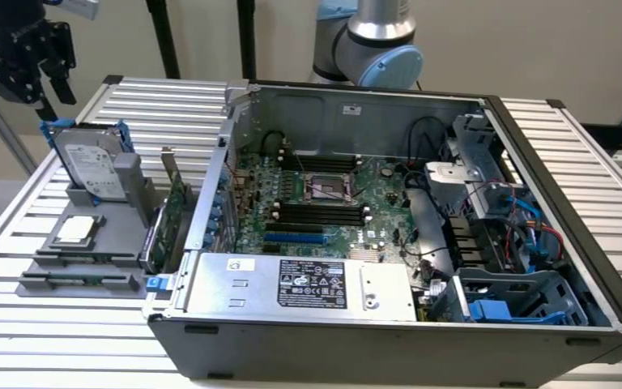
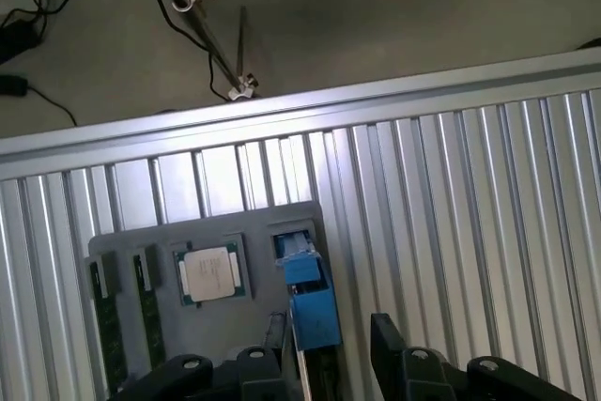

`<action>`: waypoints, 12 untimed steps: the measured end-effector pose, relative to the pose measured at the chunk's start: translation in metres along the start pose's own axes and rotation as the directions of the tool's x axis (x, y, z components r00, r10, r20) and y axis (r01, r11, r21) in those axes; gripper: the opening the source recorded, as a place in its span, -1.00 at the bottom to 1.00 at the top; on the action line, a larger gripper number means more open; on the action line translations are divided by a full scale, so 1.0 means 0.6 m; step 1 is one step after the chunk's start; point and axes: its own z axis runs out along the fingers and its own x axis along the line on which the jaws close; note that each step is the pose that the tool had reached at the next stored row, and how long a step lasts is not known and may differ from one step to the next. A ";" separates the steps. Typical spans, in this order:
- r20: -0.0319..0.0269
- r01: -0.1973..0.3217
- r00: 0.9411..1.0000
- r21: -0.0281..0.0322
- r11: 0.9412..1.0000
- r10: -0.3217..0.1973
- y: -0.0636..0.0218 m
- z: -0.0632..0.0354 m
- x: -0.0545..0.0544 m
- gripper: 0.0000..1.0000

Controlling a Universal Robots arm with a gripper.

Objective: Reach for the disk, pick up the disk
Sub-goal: 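Pick up the disk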

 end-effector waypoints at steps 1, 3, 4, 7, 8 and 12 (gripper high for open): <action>0.000 0.000 1.000 0.000 1.000 0.000 0.000 0.003 0.000 -0.04; 0.000 0.002 1.000 0.000 1.000 -0.002 0.000 0.009 0.000 -0.04; -0.001 0.003 1.000 0.000 1.000 -0.003 0.000 0.012 0.001 -0.04; -0.005 0.006 1.000 0.001 1.000 -0.006 0.000 0.019 0.001 -0.04; -0.008 0.008 1.000 0.001 1.000 -0.008 0.000 0.020 0.002 -0.04; -0.016 0.015 1.000 0.002 1.000 -0.015 0.000 0.026 0.003 -0.04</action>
